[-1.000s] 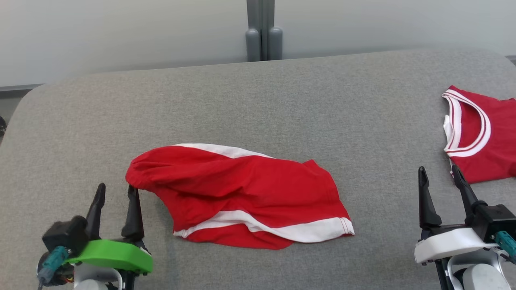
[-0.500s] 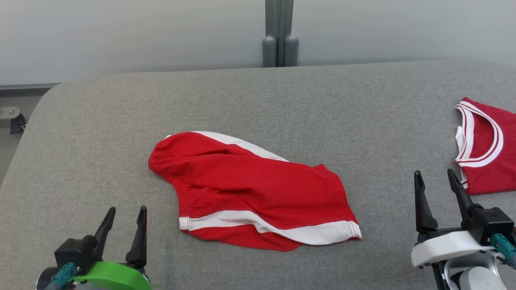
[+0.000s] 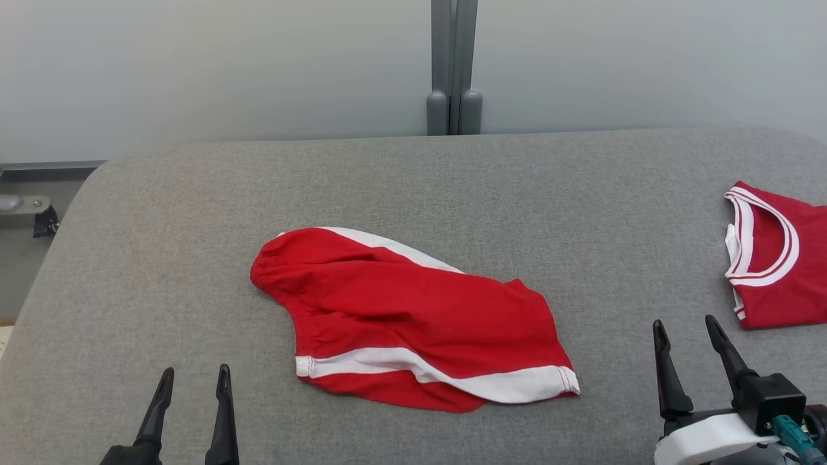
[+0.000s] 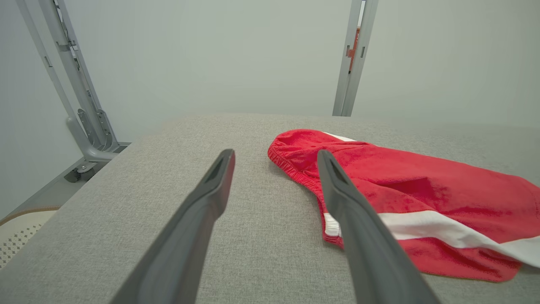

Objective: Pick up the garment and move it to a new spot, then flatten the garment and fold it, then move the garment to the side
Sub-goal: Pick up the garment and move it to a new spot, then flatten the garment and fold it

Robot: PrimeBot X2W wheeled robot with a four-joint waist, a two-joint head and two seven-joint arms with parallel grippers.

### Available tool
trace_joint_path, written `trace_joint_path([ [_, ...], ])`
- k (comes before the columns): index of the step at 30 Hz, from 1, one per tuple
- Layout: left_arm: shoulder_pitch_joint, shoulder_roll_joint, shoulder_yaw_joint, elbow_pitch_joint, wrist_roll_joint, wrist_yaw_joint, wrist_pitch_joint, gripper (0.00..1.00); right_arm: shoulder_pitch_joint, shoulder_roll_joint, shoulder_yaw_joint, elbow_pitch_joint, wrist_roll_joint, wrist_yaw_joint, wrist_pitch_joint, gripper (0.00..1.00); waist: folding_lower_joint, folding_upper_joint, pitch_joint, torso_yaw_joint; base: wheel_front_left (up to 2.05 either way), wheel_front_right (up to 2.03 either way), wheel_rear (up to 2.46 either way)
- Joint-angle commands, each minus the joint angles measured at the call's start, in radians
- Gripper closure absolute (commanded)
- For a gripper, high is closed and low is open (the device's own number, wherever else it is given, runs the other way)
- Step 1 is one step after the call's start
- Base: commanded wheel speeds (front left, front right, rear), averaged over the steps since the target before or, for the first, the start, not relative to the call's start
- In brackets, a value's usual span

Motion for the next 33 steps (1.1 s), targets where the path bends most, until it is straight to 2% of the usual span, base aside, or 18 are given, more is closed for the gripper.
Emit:
trace_joint_path([
  [1,0.019,-0.016,0.024,-0.007,0.019,-0.015,-0.005,0.0,0.018,-0.001,0.005,0.001,-0.004,-0.002,-0.003,0.0,0.0,0.0,-0.008,0.004,0.0,0.0,0.0],
  [9,0.042,-0.09,0.127,0.016,0.098,-0.115,-0.004,0.0,0.059,0.001,0.023,0.015,0.05,-0.002,-0.003,0.0,0.0,0.0,-0.035,-0.008,0.0,0.0,0.0],
  [15,0.046,-0.119,0.163,0.034,0.129,-0.166,-0.004,0.0,0.063,0.001,0.035,0.017,0.07,-0.002,-0.003,0.0,0.0,0.0,-0.036,-0.024,0.0,0.0,0.0],
  [28,0.019,-0.142,0.197,0.063,0.163,-0.201,-0.004,0.0,0.055,0.001,0.048,0.017,0.07,-0.002,-0.003,0.0,0.0,0.0,-0.027,-0.036,0.0,0.0,0.0],
  [31,0.008,-0.146,0.164,0.093,0.14,-0.207,-0.004,0.0,0.05,0.001,0.05,0.016,0.068,-0.002,-0.003,0.0,0.0,0.0,-0.024,-0.04,0.0,0.0,0.0],
  [33,-0.013,-0.13,0.103,0.141,0.116,-0.209,-0.004,0.0,0.045,0.001,0.053,0.014,0.064,-0.002,-0.003,0.0,0.0,0.0,-0.017,-0.042,0.0,0.0,0.0],
])
